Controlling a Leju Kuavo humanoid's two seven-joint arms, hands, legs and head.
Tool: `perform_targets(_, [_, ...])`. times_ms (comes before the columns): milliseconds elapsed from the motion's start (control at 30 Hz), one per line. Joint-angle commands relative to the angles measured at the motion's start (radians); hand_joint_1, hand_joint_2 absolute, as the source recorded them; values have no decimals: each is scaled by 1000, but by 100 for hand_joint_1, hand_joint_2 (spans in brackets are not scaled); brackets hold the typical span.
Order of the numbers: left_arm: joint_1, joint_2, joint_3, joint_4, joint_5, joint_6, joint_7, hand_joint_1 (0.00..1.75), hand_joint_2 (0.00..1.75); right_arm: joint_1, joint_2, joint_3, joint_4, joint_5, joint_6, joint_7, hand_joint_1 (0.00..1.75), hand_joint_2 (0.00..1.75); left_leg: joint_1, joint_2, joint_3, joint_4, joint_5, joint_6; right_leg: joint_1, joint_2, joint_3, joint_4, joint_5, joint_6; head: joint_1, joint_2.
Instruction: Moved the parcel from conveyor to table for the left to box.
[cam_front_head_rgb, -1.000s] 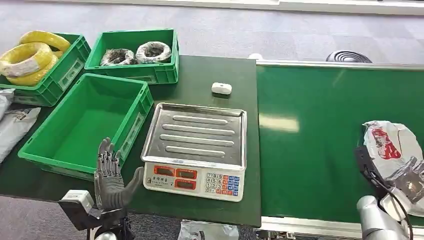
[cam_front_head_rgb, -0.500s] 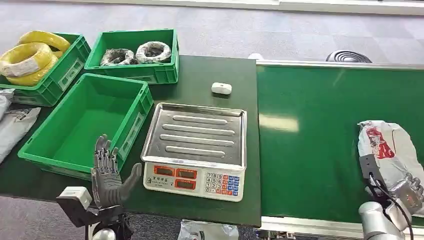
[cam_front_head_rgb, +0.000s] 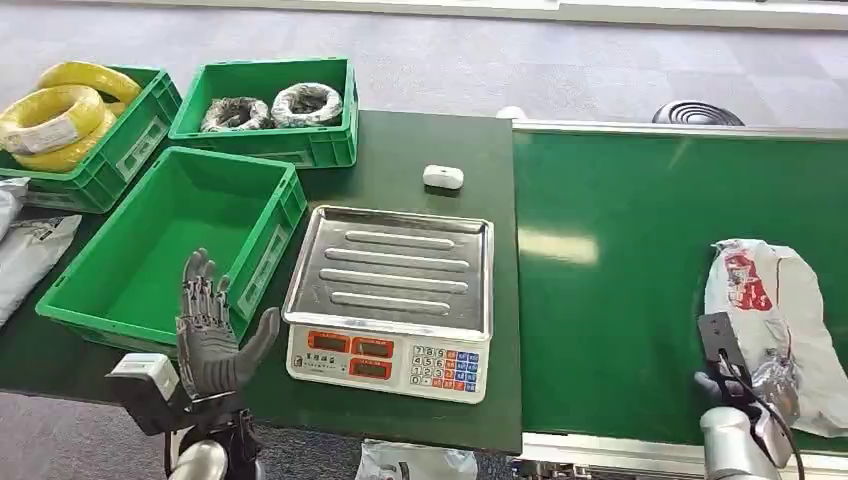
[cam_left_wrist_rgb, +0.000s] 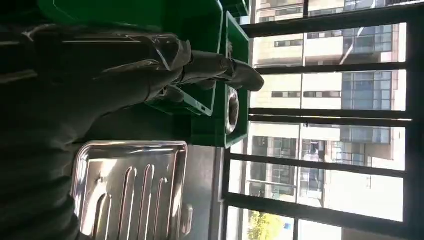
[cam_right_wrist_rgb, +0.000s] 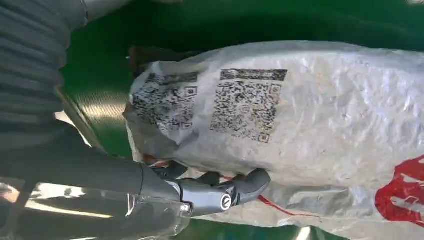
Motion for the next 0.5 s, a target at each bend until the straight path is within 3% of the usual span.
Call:
perform_targets(33, [-20, -14, 47, 0, -17, 0, 14, 0, 175, 71, 136, 18, -221, -27, 28, -8, 175, 175, 0, 2, -1, 0, 1, 1, 0, 1, -2, 0, 1, -1, 0, 0])
perform_targets(500, [-30, -26, 65, -1, -41, 5, 33, 0, 175, 135, 169, 34, -379, -55, 4, 19, 175, 175, 0, 2, -1, -1, 1, 1, 0, 0, -2, 0, 1, -2, 0, 0])
